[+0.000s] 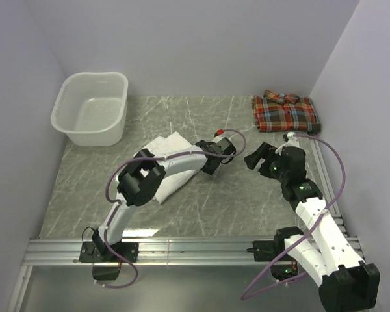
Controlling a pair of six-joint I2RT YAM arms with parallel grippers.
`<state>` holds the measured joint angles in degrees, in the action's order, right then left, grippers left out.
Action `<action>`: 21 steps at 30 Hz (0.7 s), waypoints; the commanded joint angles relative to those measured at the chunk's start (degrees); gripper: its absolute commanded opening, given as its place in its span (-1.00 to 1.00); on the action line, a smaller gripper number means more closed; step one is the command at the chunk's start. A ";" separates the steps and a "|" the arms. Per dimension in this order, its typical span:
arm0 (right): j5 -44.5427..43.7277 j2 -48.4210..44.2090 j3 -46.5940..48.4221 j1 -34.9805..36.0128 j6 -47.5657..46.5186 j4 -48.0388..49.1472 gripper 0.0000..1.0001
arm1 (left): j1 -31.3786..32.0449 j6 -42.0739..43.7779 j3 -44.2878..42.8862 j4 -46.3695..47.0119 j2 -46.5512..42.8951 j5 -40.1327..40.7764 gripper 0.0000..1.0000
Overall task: Fold and stack the long sleeve shirts
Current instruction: Fold the shirt
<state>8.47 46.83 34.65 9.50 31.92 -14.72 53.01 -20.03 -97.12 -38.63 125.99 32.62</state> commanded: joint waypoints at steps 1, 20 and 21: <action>-1.18 -0.60 -0.99 0.17 0.16 0.66 0.74 | 0.51 3.24 -1.76 1.63 2.23 3.67 0.26; 20.25 19.25 1.47 -2.99 8.67 8.82 0.96 | 4.55 6.05 22.40 16.83 -15.93 -5.90 -0.95; 22.27 23.01 0.95 -2.82 9.47 12.57 0.97 | 4.99 6.49 23.55 18.31 -17.09 -6.25 -0.95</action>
<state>21.04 64.14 34.22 6.59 38.30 -9.82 55.94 -15.51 -76.51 -25.47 114.69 31.05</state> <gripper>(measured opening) 0.982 0.034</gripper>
